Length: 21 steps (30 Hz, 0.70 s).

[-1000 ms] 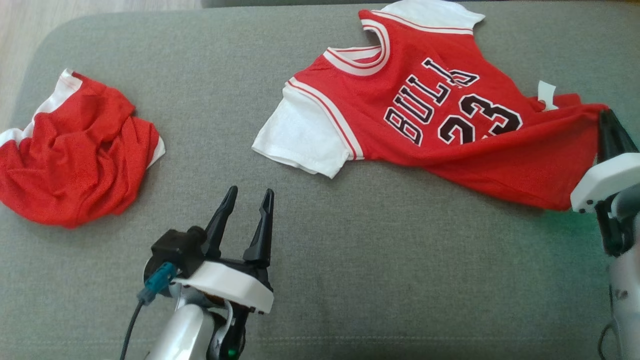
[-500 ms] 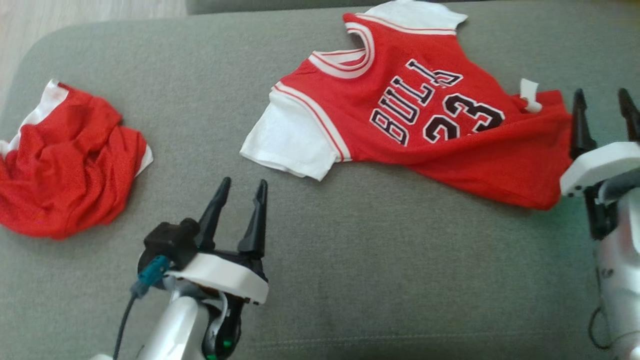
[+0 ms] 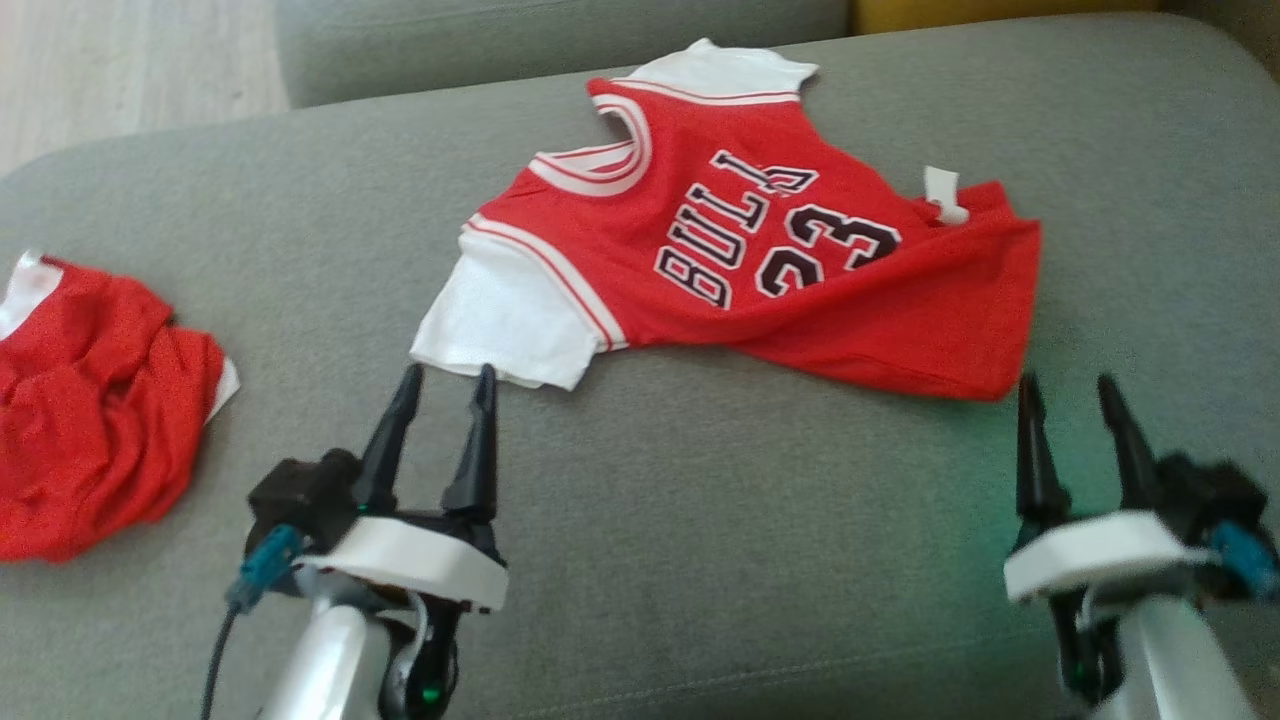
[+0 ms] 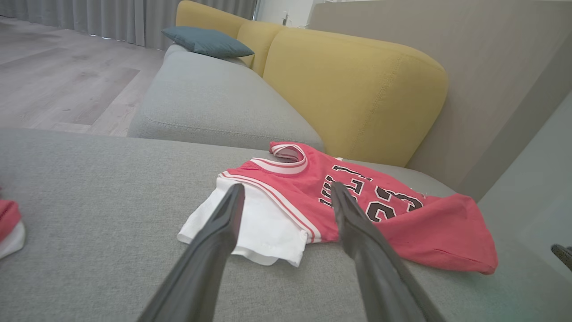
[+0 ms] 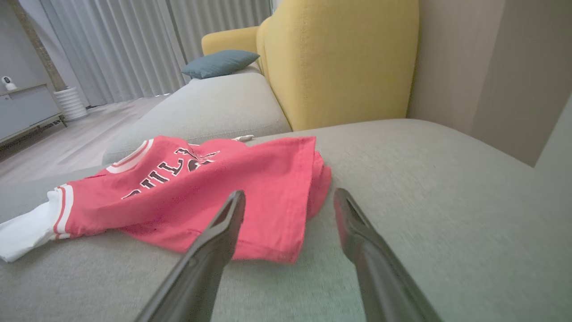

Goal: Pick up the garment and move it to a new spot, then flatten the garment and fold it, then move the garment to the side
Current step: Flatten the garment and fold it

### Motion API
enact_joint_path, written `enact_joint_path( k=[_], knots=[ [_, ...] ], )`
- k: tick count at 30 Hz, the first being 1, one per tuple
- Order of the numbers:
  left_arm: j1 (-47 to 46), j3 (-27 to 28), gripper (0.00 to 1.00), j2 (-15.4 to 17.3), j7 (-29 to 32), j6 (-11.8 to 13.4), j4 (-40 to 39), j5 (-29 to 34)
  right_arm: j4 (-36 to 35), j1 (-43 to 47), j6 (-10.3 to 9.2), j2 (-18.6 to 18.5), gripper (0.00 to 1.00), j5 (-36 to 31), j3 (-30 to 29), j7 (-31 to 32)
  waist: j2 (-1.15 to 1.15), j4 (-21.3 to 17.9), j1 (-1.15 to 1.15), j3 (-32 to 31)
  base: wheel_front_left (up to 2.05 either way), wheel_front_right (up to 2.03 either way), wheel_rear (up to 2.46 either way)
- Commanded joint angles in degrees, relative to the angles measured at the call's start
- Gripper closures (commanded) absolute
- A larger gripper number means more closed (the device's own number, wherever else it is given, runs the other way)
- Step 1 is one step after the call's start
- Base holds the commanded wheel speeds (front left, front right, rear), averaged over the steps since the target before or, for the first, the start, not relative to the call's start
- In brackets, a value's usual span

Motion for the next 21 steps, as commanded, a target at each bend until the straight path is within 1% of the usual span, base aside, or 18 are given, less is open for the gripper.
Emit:
enact_joint_path(
  k=[1,5,14,18,21],
  knots=[
    [-1.2,2.9,0.00,0.3,-0.3,0.3,-1.8,0.5,-3.4,0.5,0.22,0.3,0.00,1.0,1.9,-0.5,0.00,-1.3,0.00,-0.4,0.00,0.00,0.00],
    [-1.4,4.1,0.00,0.3,-0.3,0.1,-1.5,0.9,-5.4,3.3,0.22,0.6,0.00,1.3,2.7,0.0,0.00,-2.3,0.00,-0.4,0.00,0.00,0.00],
    [-1.9,6.1,0.00,0.3,-0.3,-0.2,-0.8,1.7,-7.2,3.5,0.22,0.7,0.00,3.5,3.6,0.5,0.00,-3.0,0.00,-0.1,0.00,0.00,0.00],
    [-3.1,6.4,0.00,0.3,-0.3,0.6,1.4,2.9,-7.8,3.3,0.22,0.7,0.00,3.5,3.4,0.5,0.00,-3.0,0.00,0.9,0.00,0.00,0.00],
    [-5.2,6.7,0.00,0.4,-0.3,1.5,4.7,5.2,-8.2,3.0,0.22,0.7,0.00,3.6,3.3,0.3,0.00,-3.0,0.00,2.2,0.00,0.00,0.00]
  ],
)
